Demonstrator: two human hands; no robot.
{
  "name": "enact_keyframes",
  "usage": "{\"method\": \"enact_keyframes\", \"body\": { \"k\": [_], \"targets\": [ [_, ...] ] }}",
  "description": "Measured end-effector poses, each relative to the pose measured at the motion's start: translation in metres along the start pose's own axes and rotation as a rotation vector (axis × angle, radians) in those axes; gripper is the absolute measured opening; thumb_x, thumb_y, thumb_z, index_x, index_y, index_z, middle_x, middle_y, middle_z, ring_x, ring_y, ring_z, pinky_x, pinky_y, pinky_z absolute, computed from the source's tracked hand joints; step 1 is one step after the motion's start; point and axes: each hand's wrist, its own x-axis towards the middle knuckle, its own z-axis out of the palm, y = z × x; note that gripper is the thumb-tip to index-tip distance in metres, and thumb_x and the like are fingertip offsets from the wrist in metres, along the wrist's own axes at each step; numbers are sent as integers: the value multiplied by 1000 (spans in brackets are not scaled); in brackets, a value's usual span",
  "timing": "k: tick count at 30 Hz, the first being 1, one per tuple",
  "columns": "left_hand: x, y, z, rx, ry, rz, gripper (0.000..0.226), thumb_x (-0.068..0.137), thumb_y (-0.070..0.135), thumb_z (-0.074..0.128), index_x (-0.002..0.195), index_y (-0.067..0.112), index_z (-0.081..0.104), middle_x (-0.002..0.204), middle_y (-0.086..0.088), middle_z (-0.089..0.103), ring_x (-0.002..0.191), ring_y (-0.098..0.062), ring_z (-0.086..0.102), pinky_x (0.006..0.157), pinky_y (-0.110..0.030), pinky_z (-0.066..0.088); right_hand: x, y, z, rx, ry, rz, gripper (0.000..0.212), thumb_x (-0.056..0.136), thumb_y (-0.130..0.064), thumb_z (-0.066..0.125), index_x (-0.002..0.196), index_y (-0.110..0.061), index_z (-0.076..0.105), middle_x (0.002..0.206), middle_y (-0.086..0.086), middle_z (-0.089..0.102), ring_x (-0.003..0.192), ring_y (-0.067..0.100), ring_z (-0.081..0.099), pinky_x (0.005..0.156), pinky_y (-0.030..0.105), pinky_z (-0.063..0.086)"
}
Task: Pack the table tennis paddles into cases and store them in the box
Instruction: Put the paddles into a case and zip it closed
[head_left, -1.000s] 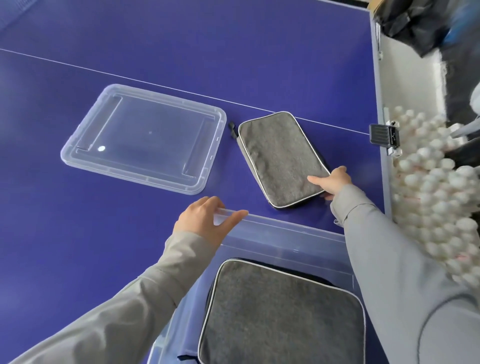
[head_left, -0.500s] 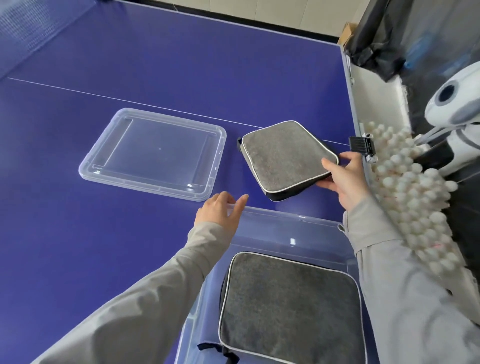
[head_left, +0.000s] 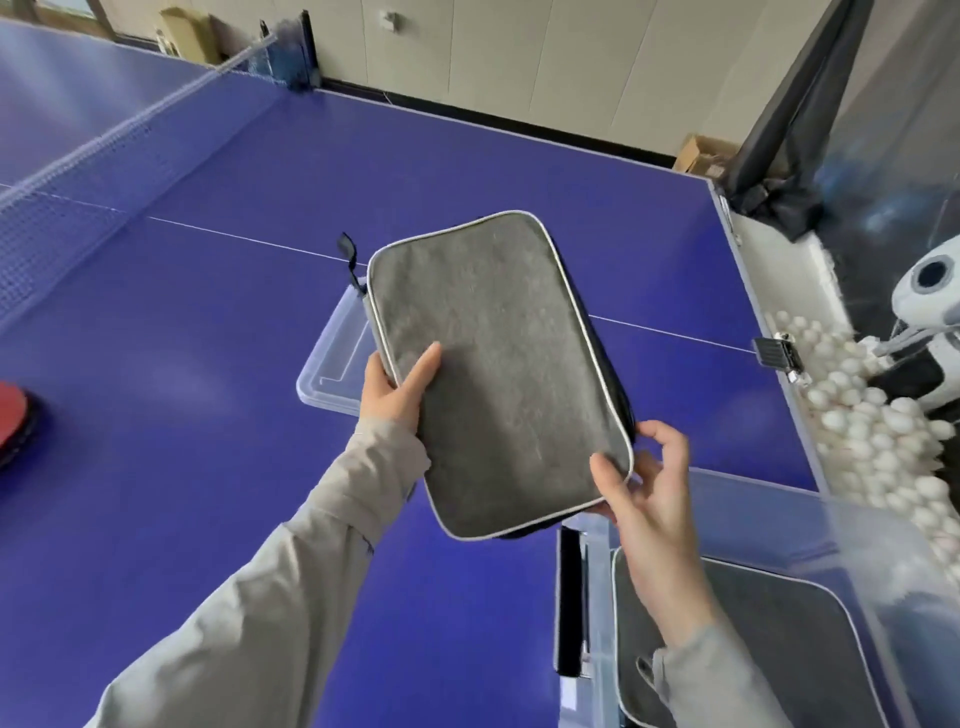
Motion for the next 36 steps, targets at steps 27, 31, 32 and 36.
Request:
{"method": "enact_keyframes", "body": {
  "k": [27,31,32,36],
  "targets": [
    [32,133,-367,1482,-517,477,61,67,75,26,121,49,19,125,24,52,101,-13,62,81,-25,46,-42,-52,378,-858,-665,-127,14,79,-11,64,86,-24,65,83,-2,67,67,5,54,62,10,40],
    [36,133,-368,1485,-551,544,57,67,74,25,118,49,20,122,22,56,95,-15,64,78,-28,48,-53,-45,376,-861,-590,-260,14,71,-8,65,76,-16,55,65,-3,60,56,9,47,55,13,36],
    [36,133,-368,1478,-549,545,57,67,74,26,118,49,20,122,22,56,95,-15,64,79,-28,49,-55,-44,374,-830,-556,-278,14,70,-7,65,75,-16,54,63,-5,58,56,10,47,55,13,36],
    [35,136,-362,1482,-580,530,62,63,75,28,118,49,18,120,25,55,98,-11,62,81,-25,47,-57,-42,365,-720,-441,-286,14,67,-2,64,70,-12,56,54,-9,52,54,10,46,54,9,35]
  ]
}}
